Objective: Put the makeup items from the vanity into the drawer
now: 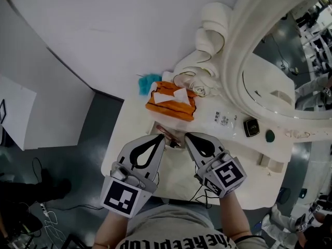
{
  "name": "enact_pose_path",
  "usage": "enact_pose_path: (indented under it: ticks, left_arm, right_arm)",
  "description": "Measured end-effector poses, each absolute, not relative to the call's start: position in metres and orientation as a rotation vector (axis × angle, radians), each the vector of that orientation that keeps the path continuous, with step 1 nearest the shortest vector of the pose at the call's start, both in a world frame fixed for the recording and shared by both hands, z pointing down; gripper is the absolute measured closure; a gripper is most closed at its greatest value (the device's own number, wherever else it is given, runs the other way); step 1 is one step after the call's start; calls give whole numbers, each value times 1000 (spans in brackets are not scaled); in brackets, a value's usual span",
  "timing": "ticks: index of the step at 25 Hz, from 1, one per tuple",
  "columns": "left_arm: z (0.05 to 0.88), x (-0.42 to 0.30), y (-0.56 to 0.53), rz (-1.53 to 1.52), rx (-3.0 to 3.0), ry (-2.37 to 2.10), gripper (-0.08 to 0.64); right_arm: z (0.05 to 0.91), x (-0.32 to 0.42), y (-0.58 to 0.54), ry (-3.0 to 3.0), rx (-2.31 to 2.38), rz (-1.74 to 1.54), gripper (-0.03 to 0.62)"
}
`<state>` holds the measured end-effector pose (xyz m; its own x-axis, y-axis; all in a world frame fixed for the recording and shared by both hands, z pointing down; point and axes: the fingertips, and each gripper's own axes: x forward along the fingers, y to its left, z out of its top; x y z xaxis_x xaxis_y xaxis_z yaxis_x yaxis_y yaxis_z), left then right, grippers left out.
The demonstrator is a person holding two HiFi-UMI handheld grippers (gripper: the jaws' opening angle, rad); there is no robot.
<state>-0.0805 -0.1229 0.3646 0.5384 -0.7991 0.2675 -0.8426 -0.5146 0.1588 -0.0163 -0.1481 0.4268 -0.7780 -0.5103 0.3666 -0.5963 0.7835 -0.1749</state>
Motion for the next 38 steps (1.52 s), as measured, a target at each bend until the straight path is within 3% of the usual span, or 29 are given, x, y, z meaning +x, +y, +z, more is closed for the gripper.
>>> enact_pose_path:
  ticks: [38]
  left_arm:
    - [333,64,-91,222,2852,-814,545]
  right_arm:
    - [336,109,-91,-2647,1523,279,580]
